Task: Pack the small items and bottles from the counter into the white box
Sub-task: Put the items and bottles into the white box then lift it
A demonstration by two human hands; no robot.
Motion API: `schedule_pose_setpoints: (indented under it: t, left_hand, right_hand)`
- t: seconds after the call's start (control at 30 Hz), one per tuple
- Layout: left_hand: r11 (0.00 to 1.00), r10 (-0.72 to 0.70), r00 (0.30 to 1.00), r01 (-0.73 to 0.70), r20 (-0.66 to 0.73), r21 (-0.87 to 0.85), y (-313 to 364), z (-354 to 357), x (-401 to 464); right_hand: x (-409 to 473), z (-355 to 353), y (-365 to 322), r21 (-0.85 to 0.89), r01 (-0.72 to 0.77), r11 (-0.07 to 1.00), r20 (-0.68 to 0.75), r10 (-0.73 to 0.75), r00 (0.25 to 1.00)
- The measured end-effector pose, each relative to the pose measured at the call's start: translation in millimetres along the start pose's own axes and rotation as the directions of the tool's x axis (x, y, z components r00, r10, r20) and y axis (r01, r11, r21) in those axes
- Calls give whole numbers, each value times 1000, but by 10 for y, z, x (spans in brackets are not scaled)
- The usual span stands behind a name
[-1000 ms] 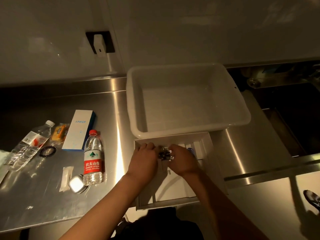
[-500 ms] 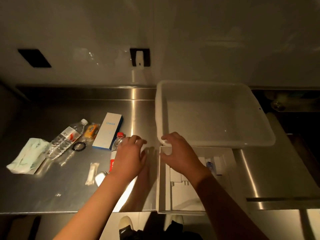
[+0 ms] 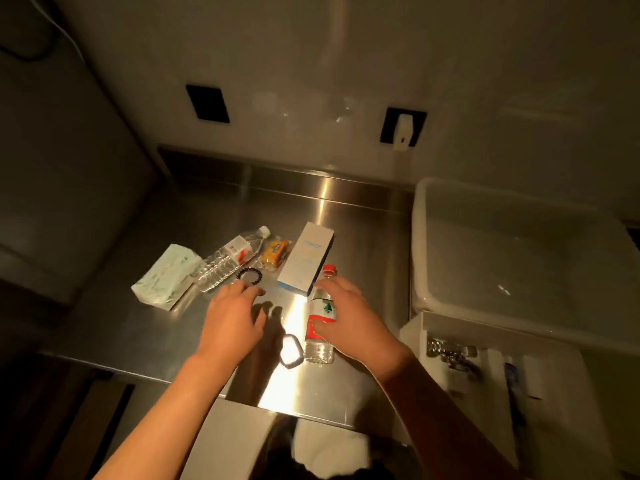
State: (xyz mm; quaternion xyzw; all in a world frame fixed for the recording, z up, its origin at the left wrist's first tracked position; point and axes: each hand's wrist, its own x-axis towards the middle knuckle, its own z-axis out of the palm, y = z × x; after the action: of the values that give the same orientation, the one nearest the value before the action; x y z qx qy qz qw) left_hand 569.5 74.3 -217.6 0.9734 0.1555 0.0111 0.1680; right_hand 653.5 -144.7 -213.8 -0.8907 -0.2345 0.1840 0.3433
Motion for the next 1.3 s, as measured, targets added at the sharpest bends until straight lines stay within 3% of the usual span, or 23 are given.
schedule_pose_setpoints:
  t: [0.2, 0.4, 0.63, 0.87, 0.97, 1.1, 1.3]
  left_hand:
    - [998, -53, 998, 54, 27, -43, -627, 35, 3]
    - [997, -40, 991, 48, 129, -59, -983, 259, 34]
    - [997, 28, 970, -8, 243, -82, -1131, 460, 422]
    - [987, 163, 980, -159, 117, -38, -1098, 711, 889]
    - [989, 135, 979, -143, 153, 41, -1077, 817, 1022]
    - [980, 160, 972, -177, 172, 87, -1204, 959, 1038]
    - [994, 71, 988, -82, 134, 76, -1268, 1047, 916]
  right_hand:
    - [264, 442, -196, -20, -36, 999, 106, 38, 994]
    - [452, 961, -301, -166, -44, 985, 183, 75, 980]
    - [733, 1402, -323, -356, 68, 932, 128, -24, 992]
    - [1329, 1336, -286, -400, 57, 915, 20, -54, 998]
    - [1569, 1261, -306, -511, 34, 859, -32, -58, 998]
    - [1825, 1144, -348, -523, 6, 852, -102, -69, 992]
    - [2090, 1116, -399, -590, 140, 795, 159, -55, 986]
